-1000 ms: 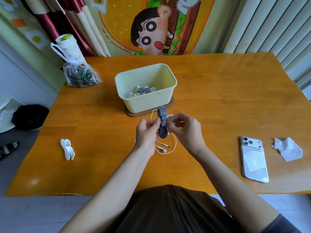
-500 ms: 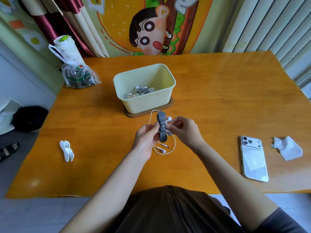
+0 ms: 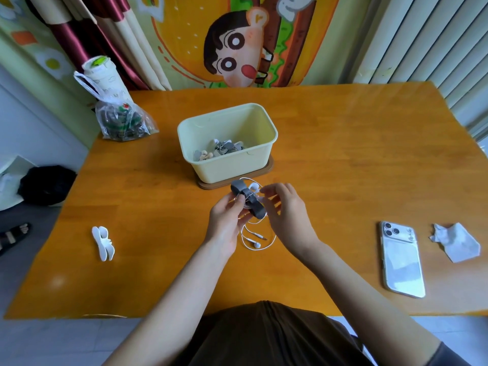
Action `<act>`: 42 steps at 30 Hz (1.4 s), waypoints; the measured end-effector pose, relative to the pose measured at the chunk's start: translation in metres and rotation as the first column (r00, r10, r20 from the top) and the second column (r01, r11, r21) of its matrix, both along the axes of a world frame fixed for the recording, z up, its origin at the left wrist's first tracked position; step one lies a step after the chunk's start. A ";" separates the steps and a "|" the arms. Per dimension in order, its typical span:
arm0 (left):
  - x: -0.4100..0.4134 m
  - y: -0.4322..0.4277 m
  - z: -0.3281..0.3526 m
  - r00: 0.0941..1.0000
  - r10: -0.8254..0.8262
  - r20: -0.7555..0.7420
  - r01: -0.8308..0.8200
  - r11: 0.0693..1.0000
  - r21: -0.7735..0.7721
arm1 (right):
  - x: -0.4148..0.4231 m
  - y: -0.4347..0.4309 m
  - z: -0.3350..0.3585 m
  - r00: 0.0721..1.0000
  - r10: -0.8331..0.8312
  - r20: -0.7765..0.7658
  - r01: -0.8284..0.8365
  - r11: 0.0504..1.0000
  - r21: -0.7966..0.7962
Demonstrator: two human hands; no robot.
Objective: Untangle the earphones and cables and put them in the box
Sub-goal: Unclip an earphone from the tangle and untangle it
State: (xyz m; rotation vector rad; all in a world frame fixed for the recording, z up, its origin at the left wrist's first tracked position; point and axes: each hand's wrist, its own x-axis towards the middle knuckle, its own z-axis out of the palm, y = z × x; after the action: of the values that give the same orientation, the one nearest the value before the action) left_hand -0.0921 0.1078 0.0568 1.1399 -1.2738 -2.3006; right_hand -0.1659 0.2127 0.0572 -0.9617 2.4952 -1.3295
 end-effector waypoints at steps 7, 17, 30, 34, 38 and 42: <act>-0.012 -0.003 -0.002 1.000 -0.003 0.026 0.004 0.997 -0.071 | -0.007 -0.008 -0.010 0.997 0.063 0.052 -0.066 0.995 0.074; -0.032 -0.084 -0.003 0.953 -0.053 0.299 0.269 0.609 -0.746 | -0.076 -0.059 0.011 0.996 0.085 -0.037 -0.081 0.992 0.098; -0.043 -0.149 -0.013 0.797 0.067 0.601 0.588 0.142 -0.796 | -0.150 -0.191 -0.017 0.976 0.212 0.049 -0.212 0.875 0.436; -0.043 -0.153 -0.015 0.821 0.051 0.568 0.556 0.150 -0.817 | -0.150 -0.216 -0.035 0.976 0.187 0.113 -0.218 0.846 0.486; -0.043 -0.156 -0.018 0.835 0.041 0.549 0.537 0.157 -0.829 | -0.146 -0.233 -0.046 0.959 0.240 0.153 -0.284 0.791 0.542; -0.043 -0.156 -0.017 0.834 0.042 0.550 0.540 0.147 -0.829 | -0.144 -0.236 -0.043 0.940 0.301 0.163 -0.338 0.739 0.583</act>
State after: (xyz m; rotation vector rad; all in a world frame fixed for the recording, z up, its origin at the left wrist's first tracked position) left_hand -0.1355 -0.0485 0.0397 0.8977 -2.7007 -0.6739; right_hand -0.3098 -0.0228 0.0142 -1.0870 2.3129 -0.3896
